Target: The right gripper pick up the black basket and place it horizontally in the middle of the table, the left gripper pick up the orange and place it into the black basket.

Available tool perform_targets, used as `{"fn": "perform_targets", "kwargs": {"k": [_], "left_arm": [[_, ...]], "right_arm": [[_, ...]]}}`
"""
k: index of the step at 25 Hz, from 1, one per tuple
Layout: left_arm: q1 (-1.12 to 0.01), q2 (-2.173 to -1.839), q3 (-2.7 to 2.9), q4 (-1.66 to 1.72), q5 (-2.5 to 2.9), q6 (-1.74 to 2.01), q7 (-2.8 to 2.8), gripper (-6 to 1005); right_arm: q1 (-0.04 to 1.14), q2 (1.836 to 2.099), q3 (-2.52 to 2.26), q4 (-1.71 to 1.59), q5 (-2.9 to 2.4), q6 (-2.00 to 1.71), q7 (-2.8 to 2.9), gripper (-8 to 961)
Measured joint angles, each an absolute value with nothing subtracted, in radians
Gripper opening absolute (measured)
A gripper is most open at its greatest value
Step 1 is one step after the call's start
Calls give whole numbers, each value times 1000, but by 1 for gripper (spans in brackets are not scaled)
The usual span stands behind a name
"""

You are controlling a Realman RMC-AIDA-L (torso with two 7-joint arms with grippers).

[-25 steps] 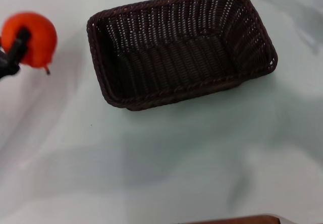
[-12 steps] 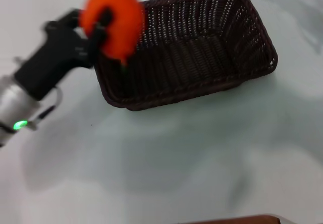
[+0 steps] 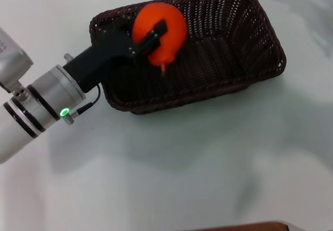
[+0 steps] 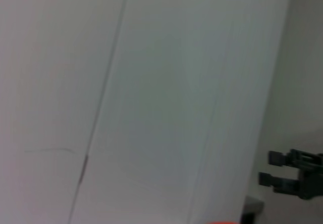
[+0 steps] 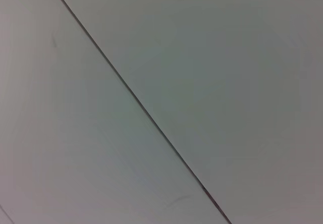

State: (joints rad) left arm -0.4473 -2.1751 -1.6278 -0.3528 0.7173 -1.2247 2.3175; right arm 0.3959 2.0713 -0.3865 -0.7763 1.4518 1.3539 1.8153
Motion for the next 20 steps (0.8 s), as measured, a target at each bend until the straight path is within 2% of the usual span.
{"fn": "perform_targets", "kwargs": {"k": [9,14,20], "left_arm": [[-381,-2171,-1637,-365,647,-1237,2374,583],[-325,-2172,-1732,-362,621,-1283,2395,822],[-220,-2169,-1995,-317,495,-1389,2483,858]], "right_arm": [[396,2068,-387,-756,1461,1350,1797,777],[404,2068,-387,-753,1461,1348,1772,777],[406,2070,-387,-713,1461,1342,1697,772]]}}
